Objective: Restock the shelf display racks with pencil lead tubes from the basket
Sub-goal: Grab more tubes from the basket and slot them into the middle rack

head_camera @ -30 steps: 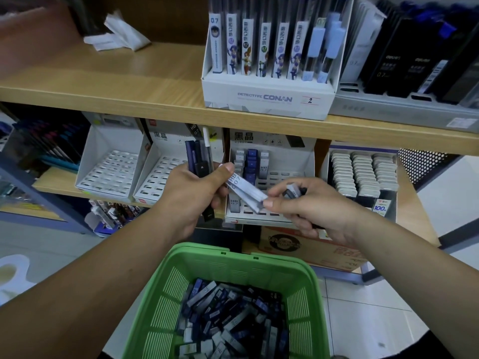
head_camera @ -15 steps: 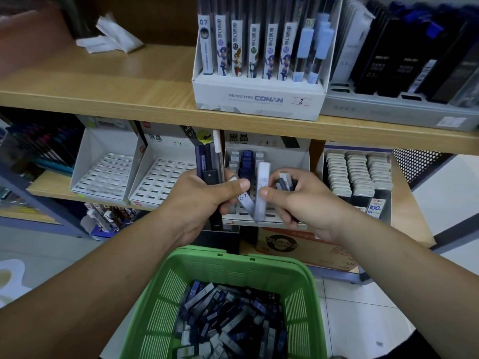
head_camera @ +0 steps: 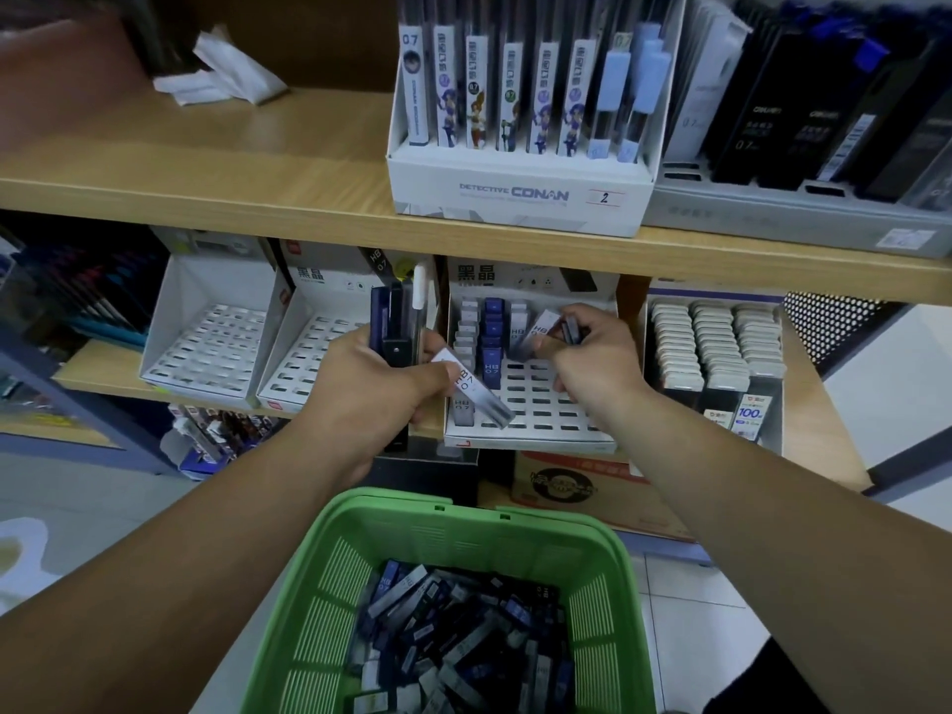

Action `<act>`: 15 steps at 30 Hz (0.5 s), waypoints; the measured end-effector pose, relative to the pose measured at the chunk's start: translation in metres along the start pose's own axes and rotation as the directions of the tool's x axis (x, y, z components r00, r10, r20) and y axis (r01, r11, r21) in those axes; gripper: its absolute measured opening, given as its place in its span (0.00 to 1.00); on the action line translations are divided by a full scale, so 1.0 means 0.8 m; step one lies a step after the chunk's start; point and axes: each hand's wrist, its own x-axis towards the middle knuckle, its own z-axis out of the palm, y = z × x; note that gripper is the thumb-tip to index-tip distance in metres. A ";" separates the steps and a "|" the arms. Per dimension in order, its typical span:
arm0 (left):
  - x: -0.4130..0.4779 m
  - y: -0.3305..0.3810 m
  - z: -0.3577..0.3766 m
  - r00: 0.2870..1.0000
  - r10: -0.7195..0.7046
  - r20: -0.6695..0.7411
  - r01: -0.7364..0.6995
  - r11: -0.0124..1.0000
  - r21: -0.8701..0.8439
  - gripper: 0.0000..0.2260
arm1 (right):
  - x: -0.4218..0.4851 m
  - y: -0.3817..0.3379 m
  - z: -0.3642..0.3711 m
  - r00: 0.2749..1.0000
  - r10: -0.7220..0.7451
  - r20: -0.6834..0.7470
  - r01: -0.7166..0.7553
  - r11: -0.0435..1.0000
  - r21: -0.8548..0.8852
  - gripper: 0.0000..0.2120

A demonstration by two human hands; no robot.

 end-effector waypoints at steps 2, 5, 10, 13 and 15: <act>0.002 0.000 -0.002 1.000 0.020 -0.019 -0.019 0.999 0.027 0.07 | 0.003 0.001 0.001 0.999 -0.010 0.032 0.011 0.999 -0.030 0.14; 0.003 0.000 -0.001 0.998 0.029 -0.057 -0.028 0.999 0.024 0.07 | 0.011 0.008 0.003 0.992 -0.077 0.095 0.090 0.986 -0.143 0.08; 0.006 0.001 0.005 0.995 0.044 -0.094 -0.043 0.999 0.017 0.08 | 0.019 0.014 0.011 0.982 -0.103 0.156 0.154 0.920 -0.360 0.11; 0.006 0.006 0.009 0.992 0.050 -0.119 -0.050 0.999 0.007 0.08 | 0.024 0.016 0.016 0.988 -0.037 0.149 0.082 0.949 -0.305 0.14; 0.004 0.008 0.012 0.990 0.058 -0.129 -0.058 0.998 0.004 0.08 | 0.026 0.013 0.015 0.990 0.012 0.138 0.025 0.965 -0.262 0.15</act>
